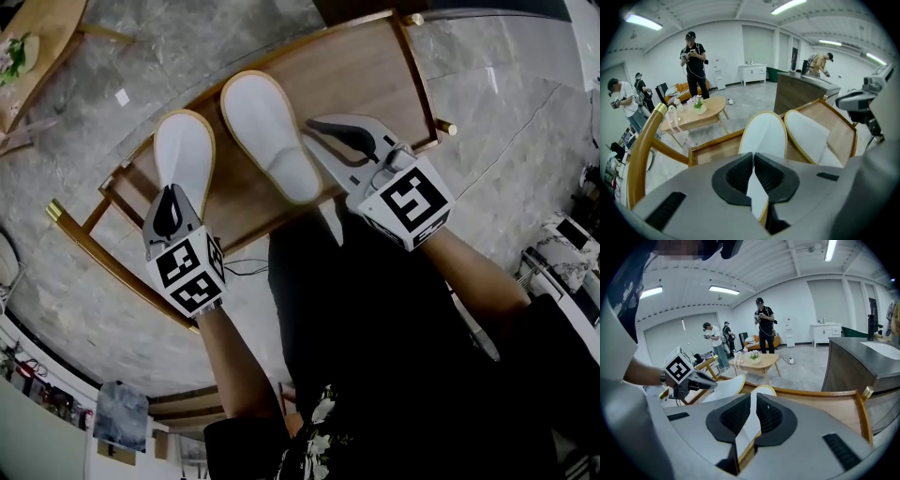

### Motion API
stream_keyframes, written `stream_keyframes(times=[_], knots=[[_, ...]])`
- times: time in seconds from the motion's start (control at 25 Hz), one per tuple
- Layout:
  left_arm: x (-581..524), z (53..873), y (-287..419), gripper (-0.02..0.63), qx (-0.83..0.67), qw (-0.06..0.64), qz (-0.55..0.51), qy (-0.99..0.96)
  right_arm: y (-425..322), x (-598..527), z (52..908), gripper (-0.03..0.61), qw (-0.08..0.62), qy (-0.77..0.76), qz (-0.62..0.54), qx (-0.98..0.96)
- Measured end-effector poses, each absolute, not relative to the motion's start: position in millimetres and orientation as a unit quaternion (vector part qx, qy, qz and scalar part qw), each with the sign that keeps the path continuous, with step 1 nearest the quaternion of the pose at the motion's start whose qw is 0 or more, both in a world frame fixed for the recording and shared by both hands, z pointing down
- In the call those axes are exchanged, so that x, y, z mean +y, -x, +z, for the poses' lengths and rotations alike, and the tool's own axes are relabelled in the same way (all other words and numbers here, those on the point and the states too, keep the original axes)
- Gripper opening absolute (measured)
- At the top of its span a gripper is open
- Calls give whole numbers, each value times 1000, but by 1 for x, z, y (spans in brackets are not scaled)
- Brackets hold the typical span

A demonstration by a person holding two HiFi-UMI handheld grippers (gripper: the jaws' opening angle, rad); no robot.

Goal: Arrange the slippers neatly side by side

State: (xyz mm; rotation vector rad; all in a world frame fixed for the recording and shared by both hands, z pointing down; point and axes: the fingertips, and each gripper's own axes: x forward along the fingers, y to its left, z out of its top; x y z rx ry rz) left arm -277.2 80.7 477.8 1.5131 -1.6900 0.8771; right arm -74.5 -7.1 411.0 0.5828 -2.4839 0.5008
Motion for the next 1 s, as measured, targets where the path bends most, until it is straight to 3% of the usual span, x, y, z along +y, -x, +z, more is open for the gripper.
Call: stream_keyframes(times=[0.44, 1.0], knots=[[74, 412, 249, 12, -702, 384, 208, -562, 52, -7, 397, 27, 245, -201, 191, -929], [41, 344, 174, 12, -711, 361, 153, -584, 11, -10, 376, 25, 228, -163, 187, -941]])
